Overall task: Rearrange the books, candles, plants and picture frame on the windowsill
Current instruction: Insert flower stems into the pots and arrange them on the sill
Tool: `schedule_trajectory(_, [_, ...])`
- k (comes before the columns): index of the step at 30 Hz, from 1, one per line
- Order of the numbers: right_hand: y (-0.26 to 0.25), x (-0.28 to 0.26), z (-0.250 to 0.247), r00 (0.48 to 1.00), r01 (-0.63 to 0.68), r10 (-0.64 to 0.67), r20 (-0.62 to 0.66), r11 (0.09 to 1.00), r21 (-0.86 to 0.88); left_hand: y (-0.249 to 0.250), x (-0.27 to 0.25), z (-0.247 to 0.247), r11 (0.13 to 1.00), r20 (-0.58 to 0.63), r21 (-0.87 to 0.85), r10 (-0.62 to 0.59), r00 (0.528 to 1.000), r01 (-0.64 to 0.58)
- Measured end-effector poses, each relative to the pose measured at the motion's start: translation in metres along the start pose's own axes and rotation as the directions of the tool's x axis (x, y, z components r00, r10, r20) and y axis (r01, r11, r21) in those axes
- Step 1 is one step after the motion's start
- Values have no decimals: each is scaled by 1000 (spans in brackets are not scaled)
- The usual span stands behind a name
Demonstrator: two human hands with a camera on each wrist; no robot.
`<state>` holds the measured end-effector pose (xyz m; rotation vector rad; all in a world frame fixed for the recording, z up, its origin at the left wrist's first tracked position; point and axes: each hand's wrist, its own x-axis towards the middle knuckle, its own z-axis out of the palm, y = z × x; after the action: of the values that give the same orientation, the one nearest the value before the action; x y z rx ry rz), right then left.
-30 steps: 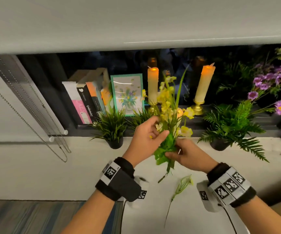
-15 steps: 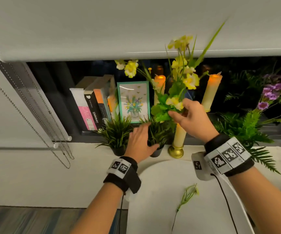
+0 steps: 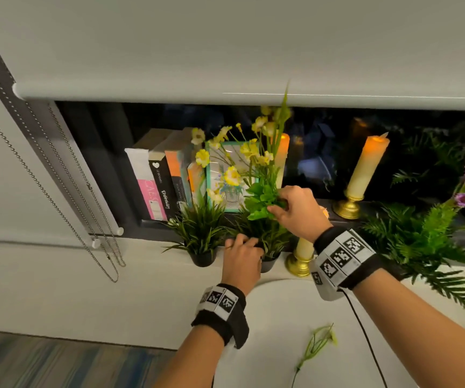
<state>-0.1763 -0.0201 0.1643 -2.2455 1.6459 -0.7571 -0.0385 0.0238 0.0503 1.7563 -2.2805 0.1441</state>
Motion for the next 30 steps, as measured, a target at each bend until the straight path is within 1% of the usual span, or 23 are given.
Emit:
schedule_trajectory(3, [2, 0, 8, 999, -9, 8, 49, 1000, 22, 0, -1, 3, 1000, -43, -15, -6, 999, 6])
schedule_trajectory(9, [9, -1, 23, 992, -37, 32, 124, 998, 42, 0, 0, 3, 997, -55, -72, -37, 998, 33])
schedule_trajectory(14, [17, 0, 26, 981, -107, 100, 168, 994, 37, -1, 1, 6, 991, -56, -120, -67, 996, 60])
schedule_trajectory(17, [25, 2, 25, 973, -112, 110, 203, 994, 0, -2, 3, 11, 994, -18, -85, -68, 998, 66])
schedule_trajectory(20, [28, 6, 26, 974, -78, 81, 212, 997, -26, 1, 3, 14, 998, 41, 14, -67, 997, 67])
schedule_trajectory(22, [23, 5, 27, 971, -62, 70, 228, 997, -40, 2, 2, 16, 997, 43, 40, -66, 997, 64])
schedule_trajectory(25, [21, 3, 32, 967, -65, 66, 247, 998, -15, 3, 2, 18, 995, 35, 69, -79, 996, 76])
schedule_trajectory(29, [30, 3, 37, 970, -65, 58, 237, 998, 19, 3, 7, 19, 993, 45, 68, -96, 994, 93])
schedule_trajectory(30, [32, 1, 38, 968, -78, 74, 240, 997, 6, 4, 8, 18, 993, 54, 64, -101, 993, 97])
